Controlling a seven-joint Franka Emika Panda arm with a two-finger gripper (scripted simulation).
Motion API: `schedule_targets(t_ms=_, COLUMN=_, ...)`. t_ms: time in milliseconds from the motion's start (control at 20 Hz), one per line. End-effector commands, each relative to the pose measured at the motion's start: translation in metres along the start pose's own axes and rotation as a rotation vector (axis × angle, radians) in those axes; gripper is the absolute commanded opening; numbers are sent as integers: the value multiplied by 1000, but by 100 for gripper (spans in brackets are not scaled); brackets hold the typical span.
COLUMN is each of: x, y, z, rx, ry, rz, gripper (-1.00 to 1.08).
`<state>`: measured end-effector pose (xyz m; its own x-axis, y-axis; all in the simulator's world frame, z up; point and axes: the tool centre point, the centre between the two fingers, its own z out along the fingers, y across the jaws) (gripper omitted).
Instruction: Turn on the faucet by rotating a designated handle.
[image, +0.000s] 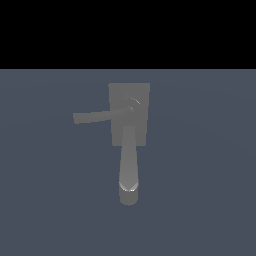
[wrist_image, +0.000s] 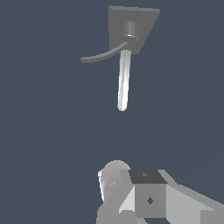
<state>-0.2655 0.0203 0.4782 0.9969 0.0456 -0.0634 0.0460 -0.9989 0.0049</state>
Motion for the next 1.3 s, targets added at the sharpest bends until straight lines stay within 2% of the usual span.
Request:
schedule_targets(t_ms=0, x=0, y=0, z=0, rx=0, ry=0, rz=0, gripper=-100)
schedule_targets(t_ms=150, x=0, y=1, z=-1, rx=-9, ry=5, rz=3, gripper=-100)
schedule_targets(t_ms=300, x=1, y=2, z=-3, rx=-37, ry=19, rz=10, gripper=-100)
schedule_targets(t_ms=450, x=2, y=4, z=-8, rx=-83, ry=43, rz=23, gripper=-100)
schedule_targets(t_ms=600, x=3, y=8, z=-14, rx=-147, ry=78, rz=41, gripper=-100)
schedule_targets(t_ms=850, x=7, y=13, z=-31, rx=-295, ry=161, rz=79, gripper=-100)
schedule_targets(t_ms=1250, x=11, y=13, z=-76, rx=-609, ry=346, rz=146, gripper=-100)
